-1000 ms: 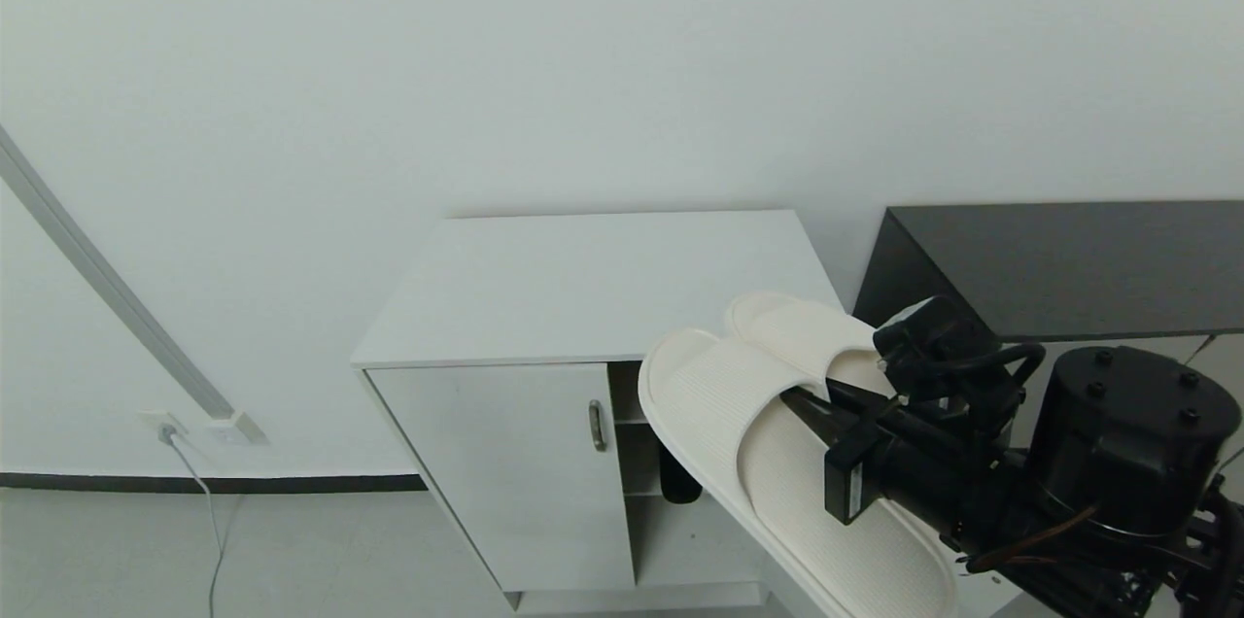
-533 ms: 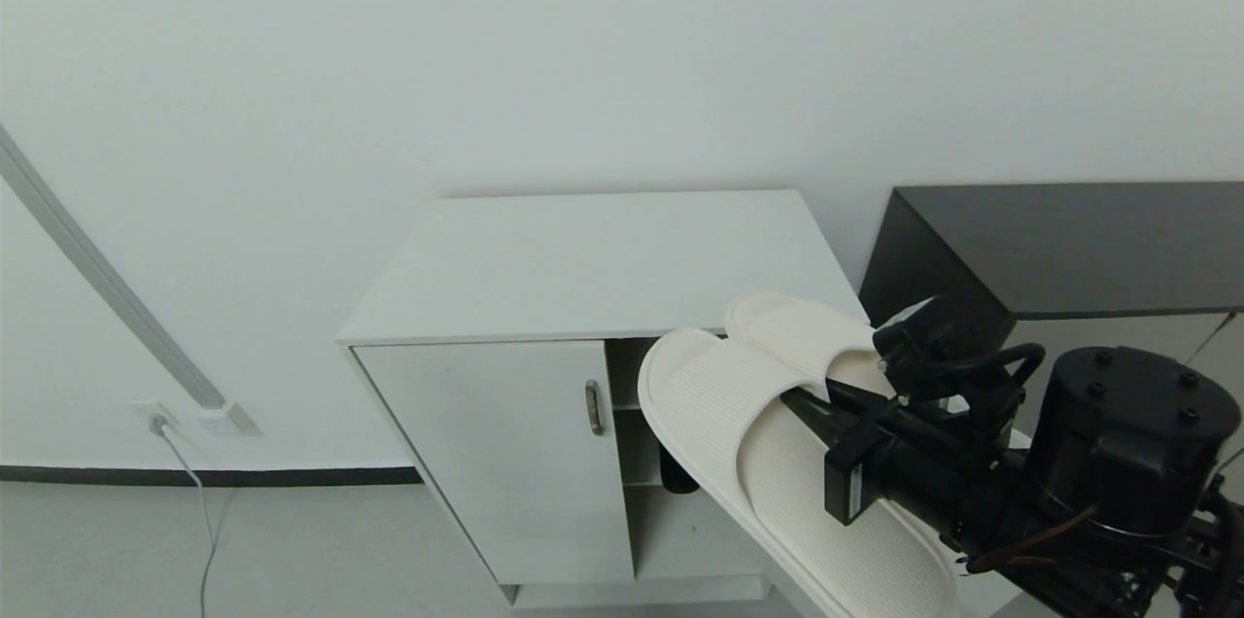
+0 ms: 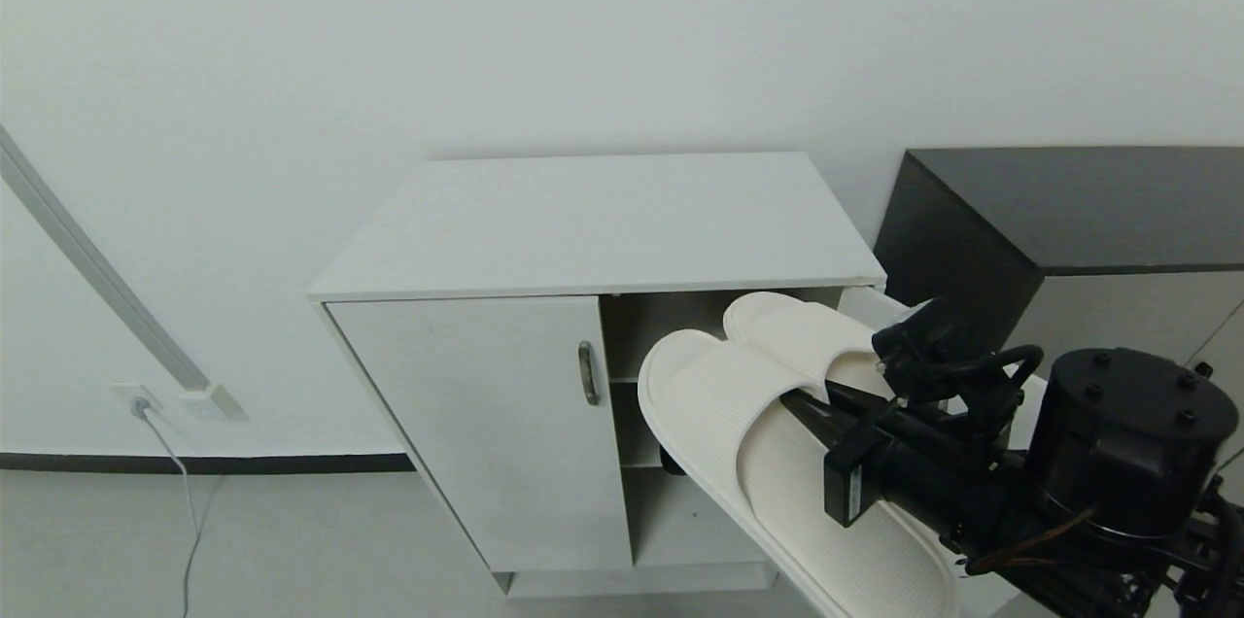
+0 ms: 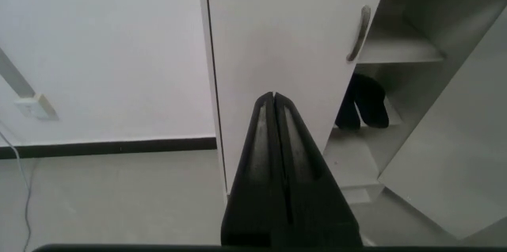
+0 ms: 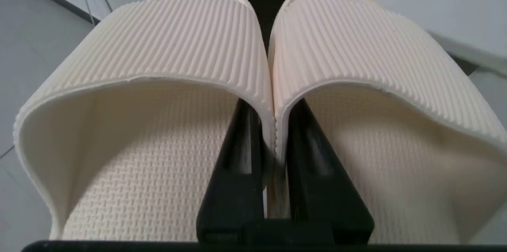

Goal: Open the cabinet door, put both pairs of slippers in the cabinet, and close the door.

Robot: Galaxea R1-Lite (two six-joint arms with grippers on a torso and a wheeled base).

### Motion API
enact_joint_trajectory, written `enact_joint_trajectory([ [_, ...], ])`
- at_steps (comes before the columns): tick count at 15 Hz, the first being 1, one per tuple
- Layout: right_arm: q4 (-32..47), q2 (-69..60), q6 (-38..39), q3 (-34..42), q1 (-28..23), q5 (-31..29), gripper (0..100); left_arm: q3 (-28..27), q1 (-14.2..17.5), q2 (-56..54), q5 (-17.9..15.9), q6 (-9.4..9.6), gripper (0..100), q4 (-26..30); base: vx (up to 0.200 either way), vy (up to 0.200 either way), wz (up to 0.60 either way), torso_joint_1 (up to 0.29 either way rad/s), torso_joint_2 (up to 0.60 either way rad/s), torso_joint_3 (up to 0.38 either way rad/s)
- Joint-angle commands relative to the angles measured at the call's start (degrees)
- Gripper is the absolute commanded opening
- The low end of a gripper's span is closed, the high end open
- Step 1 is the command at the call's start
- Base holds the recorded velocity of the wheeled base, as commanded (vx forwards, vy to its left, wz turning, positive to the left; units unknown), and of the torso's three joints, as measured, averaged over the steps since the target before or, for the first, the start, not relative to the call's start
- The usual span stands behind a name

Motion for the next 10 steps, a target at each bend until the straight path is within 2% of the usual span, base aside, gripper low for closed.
enact_joint_trajectory([
  [1, 0.0, 0.2, 0.0, 0.1, 0.0, -0.1, 0, 0.0, 0.0, 0.0, 0.0, -0.01, 0, 0.0, 0.0, 0.0, 0.0, -0.227, 0.55, 0.325],
  [10, 0.0, 0.1, 0.0, 0.4, 0.0, 0.0, 0, 0.0, 0.0, 0.0, 0.0, -0.01, 0, 0.0, 0.0, 0.0, 0.0, -0.194, 0.52, 0.321],
])
